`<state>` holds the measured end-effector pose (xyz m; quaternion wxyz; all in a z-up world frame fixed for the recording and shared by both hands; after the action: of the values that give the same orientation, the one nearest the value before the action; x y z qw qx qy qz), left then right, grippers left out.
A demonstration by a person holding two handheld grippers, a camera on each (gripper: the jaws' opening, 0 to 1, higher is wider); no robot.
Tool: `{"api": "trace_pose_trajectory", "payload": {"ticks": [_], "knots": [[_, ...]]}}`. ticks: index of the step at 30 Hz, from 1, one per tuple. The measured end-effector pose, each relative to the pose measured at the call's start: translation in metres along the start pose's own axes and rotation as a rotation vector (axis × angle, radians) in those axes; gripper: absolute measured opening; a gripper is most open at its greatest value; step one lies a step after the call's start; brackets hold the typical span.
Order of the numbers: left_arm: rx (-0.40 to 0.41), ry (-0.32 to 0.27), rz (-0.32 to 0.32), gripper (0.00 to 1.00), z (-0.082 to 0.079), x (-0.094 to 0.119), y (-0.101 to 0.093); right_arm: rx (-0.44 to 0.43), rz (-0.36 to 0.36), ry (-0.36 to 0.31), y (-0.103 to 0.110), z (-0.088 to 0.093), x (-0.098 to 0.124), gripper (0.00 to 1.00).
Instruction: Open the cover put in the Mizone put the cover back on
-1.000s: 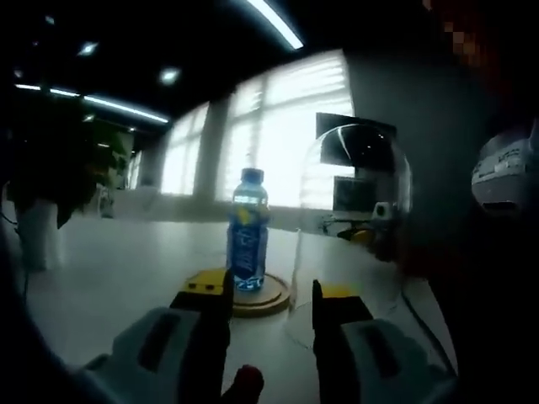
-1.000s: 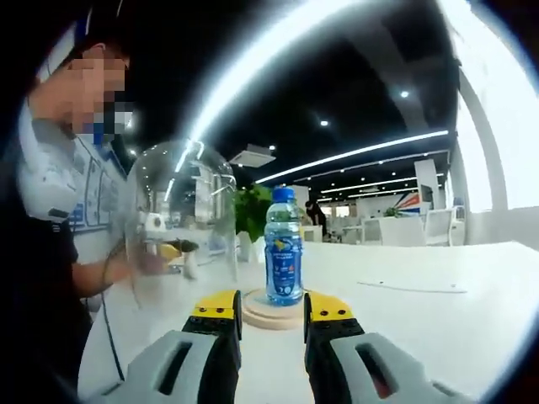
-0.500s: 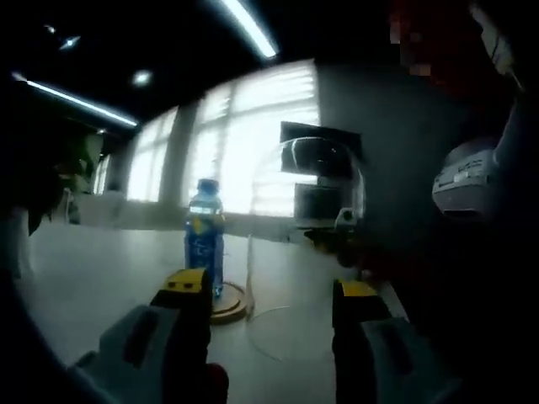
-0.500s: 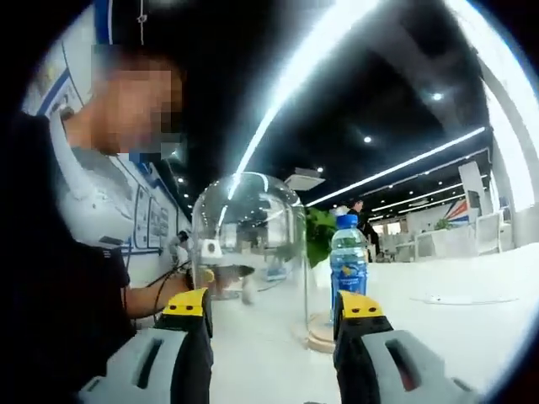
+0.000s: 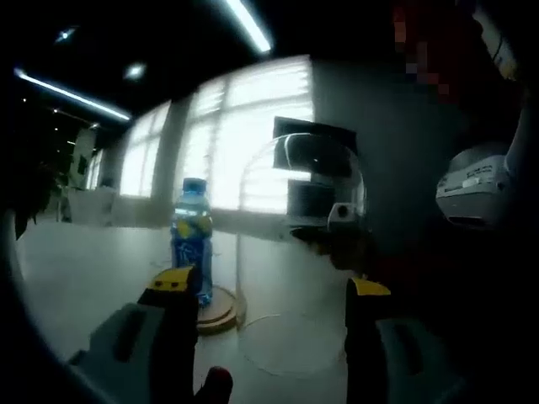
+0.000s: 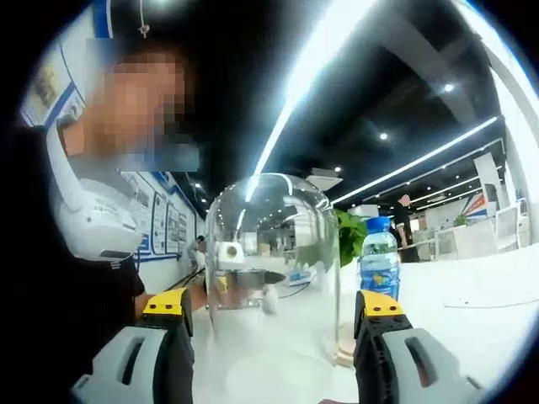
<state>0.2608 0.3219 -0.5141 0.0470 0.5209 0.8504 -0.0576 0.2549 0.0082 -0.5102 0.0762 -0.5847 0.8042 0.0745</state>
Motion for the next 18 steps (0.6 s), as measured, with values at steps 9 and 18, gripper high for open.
{"api": "trace_pose_trajectory", "payload": {"ticks": [9,18], "knots": [[0.0,0.038,0.055,0.68,-0.001,-0.016,-0.011,-0.007,0.018,0.023,0.007,0.002,-0.018,0.72],[-0.014,0.08,0.108,0.64,-0.002,-0.034,-0.019,0.009,0.004,0.108,0.008,0.004,-0.044,0.73]]}}
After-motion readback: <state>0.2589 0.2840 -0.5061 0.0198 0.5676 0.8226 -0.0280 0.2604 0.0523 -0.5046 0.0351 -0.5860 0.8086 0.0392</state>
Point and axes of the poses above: the point that each gripper's makers call its tool centre point, and the gripper's own axes: x roughly backward along the fingers, y roughly to its left, z roughly out of its underside, the point moved 8 cm from there along x, roughly backward along the fingers
